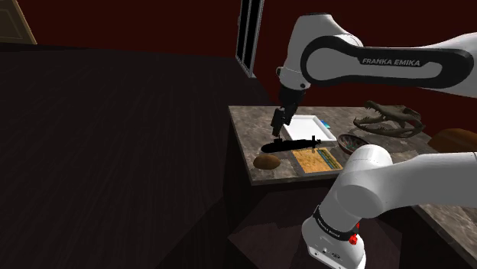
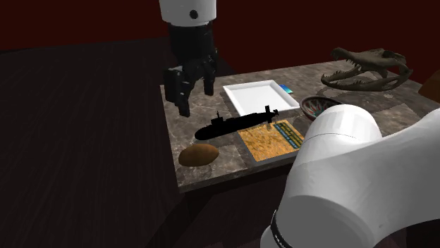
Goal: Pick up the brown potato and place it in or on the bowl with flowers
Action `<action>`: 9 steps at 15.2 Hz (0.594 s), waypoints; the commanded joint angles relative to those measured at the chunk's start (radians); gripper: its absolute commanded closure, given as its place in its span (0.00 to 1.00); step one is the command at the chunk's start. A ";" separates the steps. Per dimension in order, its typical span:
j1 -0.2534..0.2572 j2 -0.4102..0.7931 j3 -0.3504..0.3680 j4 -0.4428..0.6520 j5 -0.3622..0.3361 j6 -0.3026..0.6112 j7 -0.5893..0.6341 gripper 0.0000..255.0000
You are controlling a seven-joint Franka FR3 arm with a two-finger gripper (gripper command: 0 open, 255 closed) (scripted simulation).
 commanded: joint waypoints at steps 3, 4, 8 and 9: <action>0.012 0.005 -0.055 -0.138 -0.027 0.150 -0.098 0.00; 0.013 0.013 -0.072 -0.166 -0.036 0.188 -0.124 0.00; 0.015 0.080 -0.142 -0.266 -0.075 0.358 -0.232 0.00; 0.016 0.106 -0.161 -0.286 -0.085 0.405 -0.260 0.00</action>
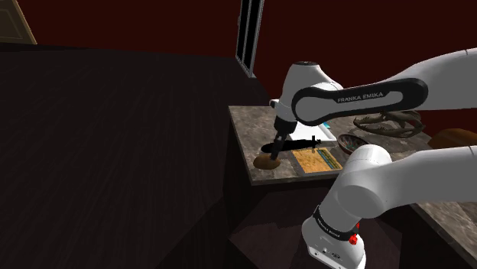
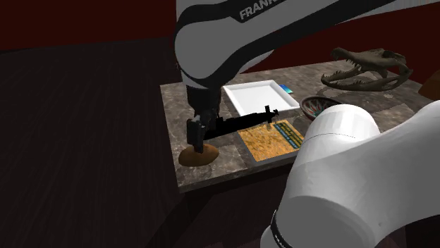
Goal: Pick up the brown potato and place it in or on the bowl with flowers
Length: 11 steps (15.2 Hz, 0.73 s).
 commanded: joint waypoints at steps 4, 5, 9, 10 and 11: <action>0.007 0.087 -0.032 -0.056 -0.018 0.147 -0.040 0.00; 0.007 0.101 -0.035 -0.064 -0.019 0.168 -0.040 0.00; 0.008 0.154 -0.043 -0.089 -0.024 0.246 -0.040 0.00; 0.008 0.153 -0.043 -0.089 -0.024 0.246 -0.040 0.00; 0.008 0.154 -0.043 -0.089 -0.024 0.246 -0.040 0.00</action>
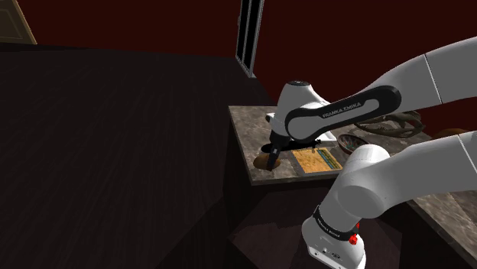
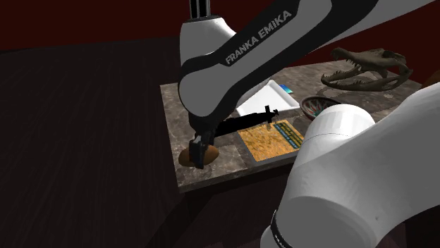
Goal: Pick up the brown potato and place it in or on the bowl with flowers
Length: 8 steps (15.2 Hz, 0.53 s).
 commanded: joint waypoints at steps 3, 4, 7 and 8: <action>-0.001 0.002 -0.001 -0.002 -0.001 0.005 -0.001 0.00; -0.001 0.002 -0.001 -0.002 -0.001 0.005 -0.001 0.00; -0.001 0.002 -0.001 -0.002 -0.001 0.005 -0.001 1.00; -0.001 0.002 -0.001 -0.002 -0.001 0.005 -0.001 1.00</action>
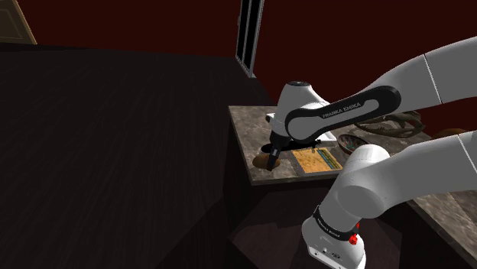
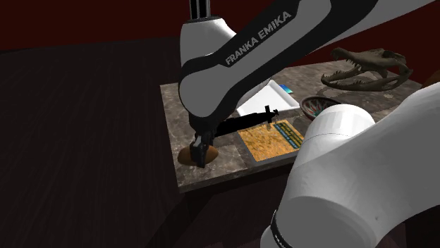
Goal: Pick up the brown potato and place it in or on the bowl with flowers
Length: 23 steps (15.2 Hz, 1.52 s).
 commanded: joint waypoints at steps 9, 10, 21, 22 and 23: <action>0.000 -0.031 0.005 0.013 0.003 -0.044 0.001 1.00; 0.000 -0.045 0.008 0.021 0.005 -0.066 0.002 1.00; 0.006 -0.160 0.034 0.119 0.027 -0.278 0.008 1.00; 0.007 -0.167 0.037 0.129 0.029 -0.295 0.008 1.00; 0.007 -0.174 0.039 0.140 0.031 -0.312 0.009 1.00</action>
